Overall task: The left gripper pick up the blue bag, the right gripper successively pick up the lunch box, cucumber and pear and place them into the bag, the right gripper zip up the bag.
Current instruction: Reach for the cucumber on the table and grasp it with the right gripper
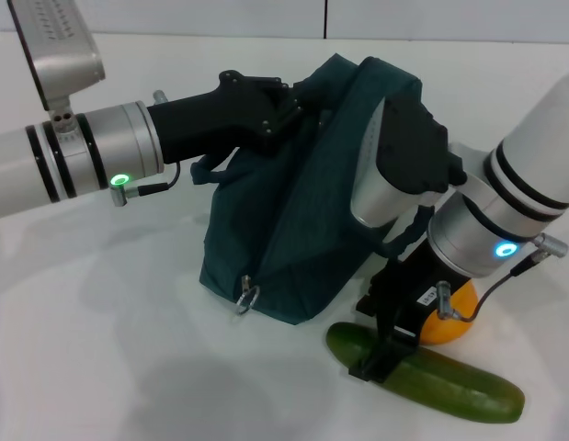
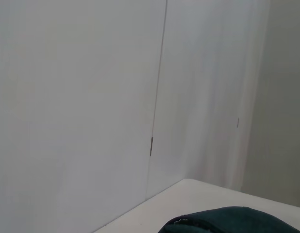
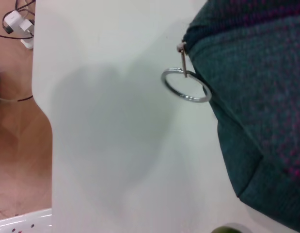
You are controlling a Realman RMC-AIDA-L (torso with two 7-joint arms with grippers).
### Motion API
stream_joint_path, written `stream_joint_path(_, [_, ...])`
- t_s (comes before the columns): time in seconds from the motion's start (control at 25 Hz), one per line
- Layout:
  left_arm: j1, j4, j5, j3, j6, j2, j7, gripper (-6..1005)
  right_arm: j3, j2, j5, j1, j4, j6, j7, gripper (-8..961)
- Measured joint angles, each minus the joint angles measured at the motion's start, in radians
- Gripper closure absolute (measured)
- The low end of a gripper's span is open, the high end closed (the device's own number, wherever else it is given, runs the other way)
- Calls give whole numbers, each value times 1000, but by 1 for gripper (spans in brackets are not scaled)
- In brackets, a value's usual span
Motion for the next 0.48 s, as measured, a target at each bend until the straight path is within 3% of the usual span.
stream_joint_path(0.48, [-2, 6, -2, 1, -1, 0, 6, 921, -52, 0, 16, 39, 35, 28, 19, 98])
